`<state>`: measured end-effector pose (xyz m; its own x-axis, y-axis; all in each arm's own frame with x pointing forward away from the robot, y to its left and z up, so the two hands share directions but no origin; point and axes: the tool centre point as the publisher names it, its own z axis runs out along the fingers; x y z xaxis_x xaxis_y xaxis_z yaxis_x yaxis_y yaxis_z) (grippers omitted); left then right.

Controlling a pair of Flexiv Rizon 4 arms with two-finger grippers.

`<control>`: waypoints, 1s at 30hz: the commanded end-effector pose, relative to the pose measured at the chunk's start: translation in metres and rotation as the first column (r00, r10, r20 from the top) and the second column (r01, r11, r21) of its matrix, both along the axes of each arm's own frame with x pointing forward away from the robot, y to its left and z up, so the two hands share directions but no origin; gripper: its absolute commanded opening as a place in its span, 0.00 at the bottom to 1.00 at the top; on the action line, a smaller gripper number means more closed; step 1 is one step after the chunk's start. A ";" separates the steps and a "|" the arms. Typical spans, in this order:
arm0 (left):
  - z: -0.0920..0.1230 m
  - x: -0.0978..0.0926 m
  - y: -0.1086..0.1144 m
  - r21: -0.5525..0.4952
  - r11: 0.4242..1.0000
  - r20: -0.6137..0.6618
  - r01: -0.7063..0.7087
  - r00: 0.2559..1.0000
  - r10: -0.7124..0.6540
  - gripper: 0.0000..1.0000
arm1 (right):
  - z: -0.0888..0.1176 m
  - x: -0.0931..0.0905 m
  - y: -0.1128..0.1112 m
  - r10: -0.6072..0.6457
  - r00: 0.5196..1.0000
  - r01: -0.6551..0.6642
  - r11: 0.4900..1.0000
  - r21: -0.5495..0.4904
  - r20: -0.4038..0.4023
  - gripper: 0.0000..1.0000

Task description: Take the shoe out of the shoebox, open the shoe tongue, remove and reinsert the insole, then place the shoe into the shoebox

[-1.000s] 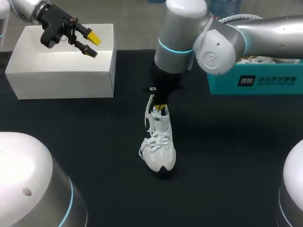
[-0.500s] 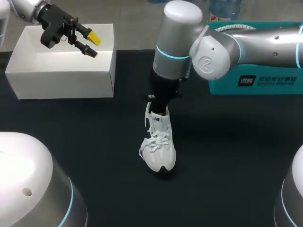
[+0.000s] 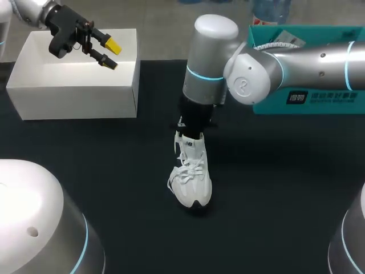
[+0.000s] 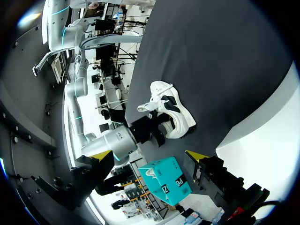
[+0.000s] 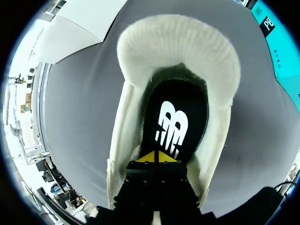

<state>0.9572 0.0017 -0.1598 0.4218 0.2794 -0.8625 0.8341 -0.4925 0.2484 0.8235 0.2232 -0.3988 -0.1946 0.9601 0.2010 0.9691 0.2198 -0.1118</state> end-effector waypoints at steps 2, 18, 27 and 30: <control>0.001 0.000 0.000 0.004 1.000 0.002 0.001 1.000 -0.001 1.00 | -0.008 0.001 0.004 0.003 1.000 -0.003 1.000 -0.004 -0.015 0.00; 0.001 0.000 0.000 0.004 1.000 0.002 0.001 1.000 -0.001 1.00 | 0.010 0.022 -0.004 0.004 0.990 0.011 0.994 -0.106 0.139 0.00; 0.001 0.000 0.000 0.004 1.000 0.002 0.001 1.000 -0.001 1.00 | -0.019 0.028 0.002 -0.008 0.991 0.022 0.995 -0.097 0.134 0.00; 0.001 0.000 0.000 0.004 1.000 0.002 0.001 1.000 -0.001 1.00 | -0.025 0.027 0.002 -0.008 0.992 0.020 0.995 -0.097 0.123 0.00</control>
